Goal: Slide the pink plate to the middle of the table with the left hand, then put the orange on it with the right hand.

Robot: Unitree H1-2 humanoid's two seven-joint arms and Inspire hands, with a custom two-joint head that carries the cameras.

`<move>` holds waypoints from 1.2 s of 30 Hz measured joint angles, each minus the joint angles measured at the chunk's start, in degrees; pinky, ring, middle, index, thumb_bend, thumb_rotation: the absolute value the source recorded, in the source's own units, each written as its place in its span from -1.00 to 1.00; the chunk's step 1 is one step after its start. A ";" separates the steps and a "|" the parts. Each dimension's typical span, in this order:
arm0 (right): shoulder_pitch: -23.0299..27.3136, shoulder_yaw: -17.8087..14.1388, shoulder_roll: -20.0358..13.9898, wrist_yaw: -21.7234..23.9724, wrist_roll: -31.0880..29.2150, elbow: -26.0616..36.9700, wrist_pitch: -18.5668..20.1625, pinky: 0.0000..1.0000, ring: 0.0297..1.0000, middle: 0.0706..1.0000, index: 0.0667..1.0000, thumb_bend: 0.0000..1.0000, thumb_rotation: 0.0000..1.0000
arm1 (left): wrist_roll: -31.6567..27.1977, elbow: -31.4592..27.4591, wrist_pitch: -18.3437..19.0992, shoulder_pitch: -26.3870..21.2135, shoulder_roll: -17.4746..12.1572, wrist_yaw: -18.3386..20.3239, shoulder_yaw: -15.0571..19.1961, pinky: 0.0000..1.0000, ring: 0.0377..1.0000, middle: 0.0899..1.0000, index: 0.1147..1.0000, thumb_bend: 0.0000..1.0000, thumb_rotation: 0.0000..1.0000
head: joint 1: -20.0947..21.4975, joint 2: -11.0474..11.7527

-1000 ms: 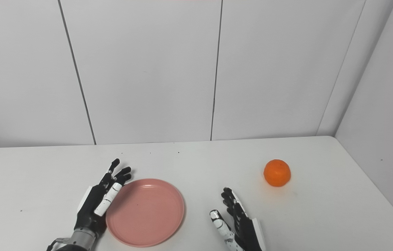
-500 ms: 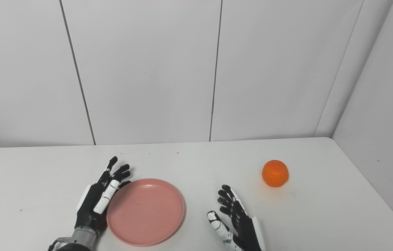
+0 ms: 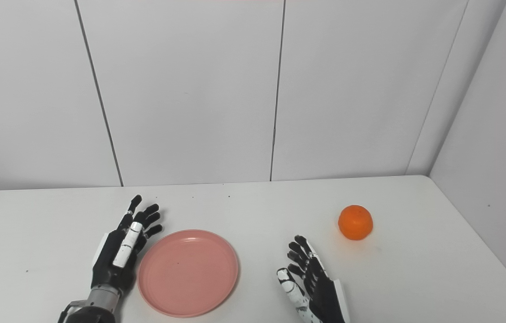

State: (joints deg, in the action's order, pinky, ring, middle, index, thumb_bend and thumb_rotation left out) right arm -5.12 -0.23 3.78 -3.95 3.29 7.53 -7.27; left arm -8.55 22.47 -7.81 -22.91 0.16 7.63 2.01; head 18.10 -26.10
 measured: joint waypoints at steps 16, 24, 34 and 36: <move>3.84 -3.17 -5.21 -1.86 13.57 8.88 2.42 0.55 0.66 0.71 0.69 0.23 0.39 | -0.35 -0.50 -0.01 0.12 -0.11 1.06 -0.36 0.62 0.75 0.69 0.92 0.41 0.43 | 3.78 -1.93; 7.21 -5.78 -11.76 -1.56 22.21 12.63 5.00 0.51 0.62 0.65 0.60 0.35 0.55 | -1.23 -0.62 0.04 0.10 0.07 1.36 -0.24 0.66 0.77 0.69 0.95 0.39 0.42 | 1.15 -5.53; 10.87 -8.49 -19.03 -0.99 28.34 12.38 6.52 0.46 0.60 0.62 0.56 0.32 0.41 | -1.03 -0.65 0.86 -0.04 0.95 0.13 -0.38 0.58 0.69 0.62 0.86 0.39 0.40 | -2.10 -6.94; 11.67 -8.49 -21.27 -1.45 30.50 10.34 6.37 0.43 0.57 0.59 0.54 0.32 0.34 | -0.97 -0.69 1.06 -0.06 1.19 -0.20 -0.48 0.57 0.69 0.63 0.85 0.41 0.40 | -2.11 -6.94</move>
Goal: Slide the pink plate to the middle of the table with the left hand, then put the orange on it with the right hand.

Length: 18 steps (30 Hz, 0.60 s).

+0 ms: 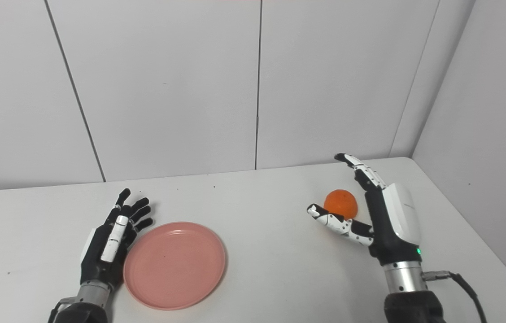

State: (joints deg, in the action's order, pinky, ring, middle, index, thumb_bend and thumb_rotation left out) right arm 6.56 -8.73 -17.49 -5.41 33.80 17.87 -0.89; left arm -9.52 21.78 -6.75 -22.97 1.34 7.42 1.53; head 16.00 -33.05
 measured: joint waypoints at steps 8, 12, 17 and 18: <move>3.12 0.16 -6.09 -0.24 4.51 -4.69 -0.25 0.39 0.57 0.60 0.53 0.36 0.31 | -0.28 -3.32 4.10 0.89 0.90 -0.93 0.09 0.61 0.67 0.62 0.85 0.53 0.42 | -1.76 -3.60; 4.36 0.59 -7.96 0.16 4.70 -7.62 -0.24 0.38 0.57 0.60 0.52 0.40 0.33 | -0.51 -5.19 6.65 1.16 1.30 -0.90 0.02 0.57 0.65 0.59 0.83 0.56 0.42 | -1.67 -4.57; 5.34 1.34 -9.72 1.76 5.52 -8.79 0.08 0.39 0.58 0.61 0.53 0.41 0.33 | -0.17 -7.37 8.93 1.58 1.27 -1.30 -0.14 0.51 0.65 0.58 0.84 0.60 0.43 | -1.93 -5.71; 5.66 1.50 -10.07 2.54 5.64 -8.79 0.23 0.40 0.59 0.61 0.54 0.41 0.33 | -0.16 -7.79 9.43 1.59 1.27 -1.42 -0.17 0.52 0.66 0.58 0.84 0.60 0.43 | -1.93 -5.71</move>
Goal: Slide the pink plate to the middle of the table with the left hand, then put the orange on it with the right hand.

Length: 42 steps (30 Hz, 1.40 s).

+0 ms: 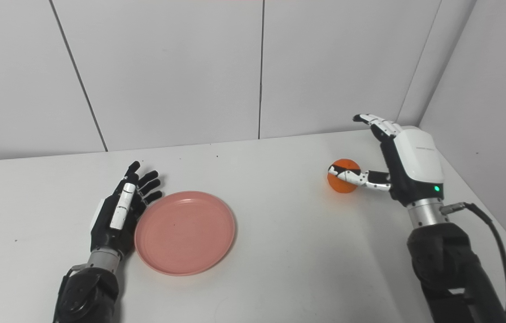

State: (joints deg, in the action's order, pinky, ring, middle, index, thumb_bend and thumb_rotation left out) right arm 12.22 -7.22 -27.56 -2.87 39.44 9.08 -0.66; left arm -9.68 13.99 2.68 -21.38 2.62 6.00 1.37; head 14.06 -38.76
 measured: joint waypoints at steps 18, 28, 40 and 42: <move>6.69 5.63 -4.51 3.86 4.32 -11.59 0.74 0.53 0.63 0.62 0.53 0.44 0.35 | 0.19 -0.81 0.98 0.35 0.10 -0.47 -0.95 0.49 0.68 0.64 0.82 0.60 0.46 | 0.53 1.05; 9.92 10.74 -6.07 2.61 5.68 -20.62 0.61 0.46 0.59 0.59 0.52 0.47 0.33 | 0.19 -0.98 1.55 1.26 0.09 -0.61 -1.17 0.54 0.70 0.66 0.83 0.64 0.46 | 0.44 1.49; 14.34 15.23 -6.38 3.27 5.51 -26.49 0.61 0.47 0.60 0.61 0.53 0.47 0.36 | 0.17 -1.28 2.22 1.26 0.06 -0.56 -1.56 0.58 0.73 0.68 0.85 0.64 0.46 | 1.06 1.76; 15.06 15.68 -6.44 3.30 5.51 -27.43 0.61 0.46 0.60 0.61 0.53 0.47 0.35 | 0.17 -1.30 2.24 1.27 0.04 -0.46 -1.72 0.56 0.72 0.67 0.84 0.64 0.46 | 0.97 1.76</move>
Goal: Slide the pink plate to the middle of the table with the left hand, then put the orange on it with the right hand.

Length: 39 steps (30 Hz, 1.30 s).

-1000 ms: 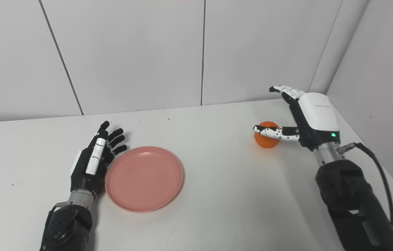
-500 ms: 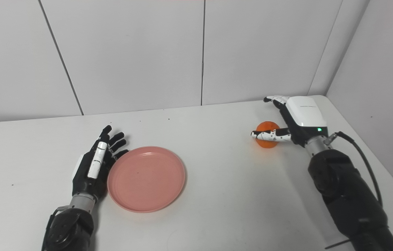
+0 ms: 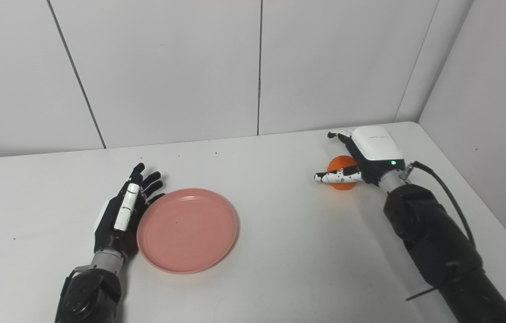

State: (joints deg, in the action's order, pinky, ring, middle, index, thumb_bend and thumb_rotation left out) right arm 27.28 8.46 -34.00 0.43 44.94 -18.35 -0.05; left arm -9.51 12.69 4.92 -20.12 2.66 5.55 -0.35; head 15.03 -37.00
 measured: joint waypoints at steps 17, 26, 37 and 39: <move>3.38 4.48 0.30 0.04 1.18 -1.48 0.06 0.43 0.58 0.60 0.52 0.49 0.31 | 0.86 -0.17 0.32 0.03 -0.02 -0.01 -0.93 0.55 0.68 0.65 0.82 0.65 0.42 | -0.26 -0.35; 3.60 4.83 0.54 1.19 0.95 -3.54 0.32 0.40 0.57 0.60 0.50 0.48 0.27 | 0.86 -1.40 1.21 0.67 0.04 -0.05 -0.89 0.56 0.68 0.66 0.83 0.63 0.41 | -0.44 -0.62; 3.59 4.66 0.88 1.02 0.52 -5.50 0.64 0.38 0.57 0.60 0.51 0.47 0.24 | 0.92 -1.96 1.27 1.09 0.08 -0.03 -0.92 0.54 0.67 0.64 0.82 0.62 0.38 | -0.44 -0.88; 3.59 4.66 0.88 1.02 0.52 -5.51 0.64 0.38 0.57 0.60 0.51 0.47 0.24 | 0.81 -1.96 1.27 1.09 0.07 -0.02 -0.90 0.53 0.67 0.63 0.82 0.60 0.38 | -0.44 -0.88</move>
State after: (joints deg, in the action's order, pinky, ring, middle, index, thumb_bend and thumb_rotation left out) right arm 30.88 13.12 -33.12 1.45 45.47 -23.86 0.59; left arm -8.70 10.74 6.20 -19.03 2.73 5.53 -1.26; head 14.59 -37.88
